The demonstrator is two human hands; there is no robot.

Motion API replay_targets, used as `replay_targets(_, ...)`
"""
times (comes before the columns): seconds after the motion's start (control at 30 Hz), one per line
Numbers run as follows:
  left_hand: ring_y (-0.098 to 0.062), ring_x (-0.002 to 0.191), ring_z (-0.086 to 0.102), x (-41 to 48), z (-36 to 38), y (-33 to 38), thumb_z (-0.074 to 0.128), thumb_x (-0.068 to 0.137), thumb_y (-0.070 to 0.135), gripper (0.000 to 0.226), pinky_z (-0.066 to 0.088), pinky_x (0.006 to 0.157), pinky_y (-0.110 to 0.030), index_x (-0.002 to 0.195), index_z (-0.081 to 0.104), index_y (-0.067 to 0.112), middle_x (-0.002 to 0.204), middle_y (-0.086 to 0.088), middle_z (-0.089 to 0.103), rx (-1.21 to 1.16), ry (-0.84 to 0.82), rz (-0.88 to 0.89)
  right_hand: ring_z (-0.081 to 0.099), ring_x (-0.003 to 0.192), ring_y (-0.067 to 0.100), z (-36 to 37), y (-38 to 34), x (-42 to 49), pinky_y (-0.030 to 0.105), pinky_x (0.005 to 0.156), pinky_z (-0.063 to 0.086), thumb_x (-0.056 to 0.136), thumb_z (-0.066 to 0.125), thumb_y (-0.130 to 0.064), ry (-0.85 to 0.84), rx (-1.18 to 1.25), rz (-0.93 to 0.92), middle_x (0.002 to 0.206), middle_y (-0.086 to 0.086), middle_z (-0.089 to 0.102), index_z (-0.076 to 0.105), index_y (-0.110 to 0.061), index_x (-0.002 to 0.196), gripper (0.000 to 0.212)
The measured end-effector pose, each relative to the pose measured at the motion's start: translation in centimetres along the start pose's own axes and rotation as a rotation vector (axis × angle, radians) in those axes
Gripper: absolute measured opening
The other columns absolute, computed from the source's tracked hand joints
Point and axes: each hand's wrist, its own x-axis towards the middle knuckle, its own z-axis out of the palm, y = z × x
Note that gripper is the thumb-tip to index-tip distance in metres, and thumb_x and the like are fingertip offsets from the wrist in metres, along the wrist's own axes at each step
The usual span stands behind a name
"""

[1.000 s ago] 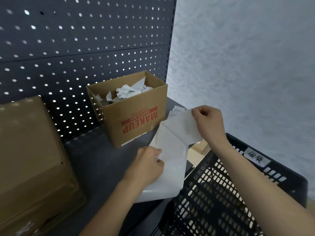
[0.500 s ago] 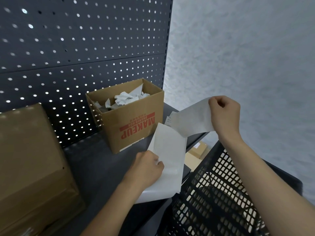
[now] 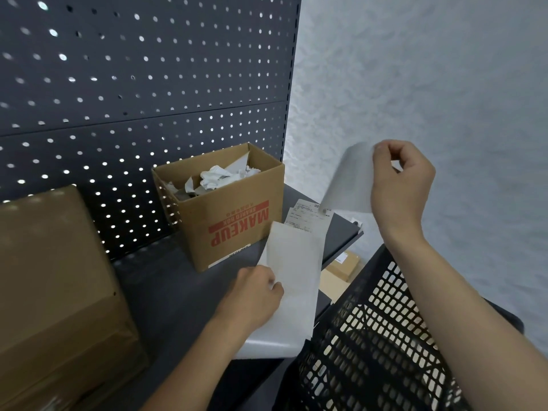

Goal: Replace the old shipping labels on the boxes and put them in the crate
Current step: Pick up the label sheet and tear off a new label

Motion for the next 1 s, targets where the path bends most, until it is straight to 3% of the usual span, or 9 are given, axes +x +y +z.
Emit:
replay_targets(0.17, -0.022, 0.066, 0.040, -0.1, 0.0, 0.5, 0.048, 0.088, 0.031, 0.035, 0.039, 0.061, -0.031, 0.061, 0.033, 0.015, 0.076, 0.000, 0.039, 0.105, 0.025, 0.037, 0.054, 0.071, -0.006, 0.1, -0.9, -0.2, 0.009, 0.068, 0.043, 0.096, 0.055, -0.014, -0.080, -0.015, -0.029, 0.079, -0.012, 0.061, 0.066, -0.013, 0.085, 0.015)
replay_targets(0.3, -0.017, 0.095, 0.050, -0.7, -1.2, 1.4, 0.051, 0.093, 0.040, 0.022, 0.045, 0.079, -0.028, 0.090, 0.065, 0.023, 0.100, 0.005, 0.046, 0.043, 0.118, 0.108, 0.054, 0.069, 0.002, 0.2, -1.0, -1.5, 0.011, 0.064, 0.040, 0.097, 0.057, -0.018, -0.190, -0.030, -0.067, 0.082, -0.014, 0.062, 0.064, -0.024, 0.084, 0.016)
replay_targets(0.4, -0.010, 0.076, 0.060, -1.8, -3.9, 4.0, 0.056, 0.094, 0.040, 0.024, 0.045, 0.067, -0.022, 0.077, 0.068, 0.027, 0.077, 0.013, 0.061, -0.481, 0.142, 0.134, 0.053, 0.067, 0.002, 0.0, -1.7, -3.2, 0.010, 0.062, 0.037, 0.094, 0.060, -0.012, -0.296, -0.063, -0.193, 0.081, -0.015, 0.061, 0.063, -0.027, 0.081, 0.020)
replay_targets(0.5, -0.025, 0.080, 0.069, -2.8, -7.1, 6.3, 0.052, 0.094, 0.041, 0.040, 0.054, 0.071, -0.033, 0.103, 0.070, 0.007, 0.095, -0.013, 0.072, -1.128, -0.047, 0.061, 0.057, 0.071, 0.009, -0.2, -2.5, -5.0, 0.015, 0.064, 0.041, 0.092, 0.062, -0.005, -0.469, -0.117, -0.410, 0.082, -0.007, 0.063, 0.069, -0.014, 0.084, 0.013)
replay_targets(0.57, -0.030, 0.087, 0.068, -3.3, -8.5, 6.7, 0.046, 0.095, 0.046, 0.054, 0.054, 0.077, -0.037, 0.112, 0.065, -0.002, 0.103, -0.022, 0.070, -1.233, -0.068, 0.116, 0.056, 0.072, 0.008, -0.3, -2.7, -6.0, 0.017, 0.066, 0.043, 0.091, 0.063, -0.005, -0.596, -0.142, -0.557, 0.085, -0.004, 0.063, 0.071, -0.011, 0.088, 0.010)
replay_targets(0.7, -0.032, 0.096, 0.070, -3.9, -10.3, 6.5, 0.044, 0.100, 0.033, 0.039, 0.057, 0.083, -0.041, 0.117, 0.065, 0.005, 0.108, -0.018, 0.071, -1.286, -0.005, 0.148, 0.060, 0.088, 0.009, 0.0, -2.2, -6.9, 0.028, 0.072, 0.052, 0.090, 0.064, -0.012, -0.774, -0.120, -0.649, 0.095, -0.004, 0.064, 0.073, -0.010, 0.093, 0.010)
replay_targets(0.83, -0.027, 0.092, 0.072, -4.3, -10.7, 5.6, 0.045, 0.101, 0.014, 0.027, 0.060, 0.072, -0.033, 0.114, 0.067, 0.008, 0.105, -0.011, 0.073, -1.160, 0.111, 0.169, 0.060, 0.094, 0.010, 0.5, -2.1, -7.0, 0.028, 0.079, 0.050, 0.088, 0.065, -0.023, -0.852, -0.095, -0.671, 0.099, -0.006, 0.064, 0.074, -0.013, 0.097, 0.016)
replay_targets(0.93, -0.022, 0.090, 0.072, -5.1, -11.5, 4.8, 0.045, 0.100, 0.013, 0.027, 0.059, 0.066, -0.030, 0.112, 0.069, 0.010, 0.105, -0.008, 0.074, -1.075, 0.219, 0.157, 0.061, 0.094, 0.011, 1.4, -2.5, -7.2, 0.029, 0.080, 0.048, 0.086, 0.067, -0.031, -0.834, -0.026, -0.708, 0.098, -0.004, 0.066, 0.075, -0.012, 0.095, 0.022)
replay_targets(1.0, -0.020, 0.099, 0.070, -5.9, -12.5, 3.8, 0.046, 0.100, 0.015, 0.026, 0.058, 0.082, -0.039, 0.112, 0.069, 0.015, 0.110, -0.002, 0.073, -0.986, 0.302, 0.146, 0.061, 0.086, 0.011, 2.5, -2.9, -7.4, 0.025, 0.074, 0.048, 0.088, 0.066, -0.028, -0.717, 0.058, -0.671, 0.093, -0.001, 0.066, 0.074, -0.010, 0.090, 0.020)
